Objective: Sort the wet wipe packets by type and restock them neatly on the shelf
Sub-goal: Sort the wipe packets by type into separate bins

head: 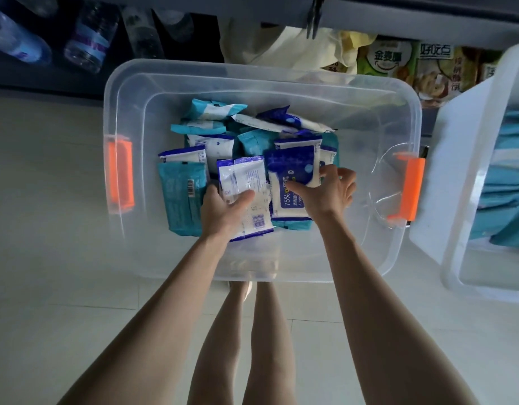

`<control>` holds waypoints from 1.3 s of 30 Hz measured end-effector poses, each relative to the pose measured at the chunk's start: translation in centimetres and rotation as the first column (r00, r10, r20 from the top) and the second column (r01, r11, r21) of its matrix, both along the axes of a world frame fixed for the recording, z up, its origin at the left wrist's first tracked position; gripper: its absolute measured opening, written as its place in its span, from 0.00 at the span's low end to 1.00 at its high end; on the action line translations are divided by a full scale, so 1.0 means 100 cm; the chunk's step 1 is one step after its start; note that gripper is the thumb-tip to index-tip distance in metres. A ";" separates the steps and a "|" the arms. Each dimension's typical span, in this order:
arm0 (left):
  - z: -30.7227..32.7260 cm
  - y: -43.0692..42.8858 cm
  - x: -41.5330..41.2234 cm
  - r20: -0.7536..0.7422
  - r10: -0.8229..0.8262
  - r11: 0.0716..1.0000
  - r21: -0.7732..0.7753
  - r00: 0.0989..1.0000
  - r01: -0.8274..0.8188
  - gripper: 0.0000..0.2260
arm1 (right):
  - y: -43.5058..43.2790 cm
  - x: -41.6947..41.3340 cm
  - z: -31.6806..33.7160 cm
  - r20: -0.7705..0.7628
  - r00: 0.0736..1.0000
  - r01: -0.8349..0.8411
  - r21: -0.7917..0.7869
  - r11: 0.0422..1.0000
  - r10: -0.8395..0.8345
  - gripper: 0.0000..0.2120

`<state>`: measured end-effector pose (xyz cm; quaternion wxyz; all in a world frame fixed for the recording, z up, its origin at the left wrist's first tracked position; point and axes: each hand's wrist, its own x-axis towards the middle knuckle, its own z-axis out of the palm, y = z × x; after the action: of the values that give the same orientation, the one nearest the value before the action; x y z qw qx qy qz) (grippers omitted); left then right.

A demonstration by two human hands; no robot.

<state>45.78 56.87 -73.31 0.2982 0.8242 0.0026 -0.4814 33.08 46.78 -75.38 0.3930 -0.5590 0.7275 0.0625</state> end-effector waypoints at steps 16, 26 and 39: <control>0.183 0.008 -0.020 -0.326 -0.136 0.923 -0.384 0.935 0.000 0.09 | 0.031 -0.058 0.198 0.663 0.547 0.269 0.440 0.857 -0.512 0.08; 0.373 -0.002 -0.165 -0.159 -0.291 0.779 -0.612 0.943 0.137 0.24 | 0.046 -0.207 0.391 0.843 0.367 0.422 0.226 0.878 -0.393 0.13; 0.521 -0.030 -0.480 -0.059 -0.543 0.567 -0.762 0.838 0.313 0.19 | 0.051 -0.543 0.548 0.877 0.412 0.585 -0.045 0.810 -0.248 0.10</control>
<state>-2.22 53.84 -21.23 0.4682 0.5324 -0.3470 -0.6140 -21.19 51.86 -20.59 0.5894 -0.3738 0.5621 -0.4438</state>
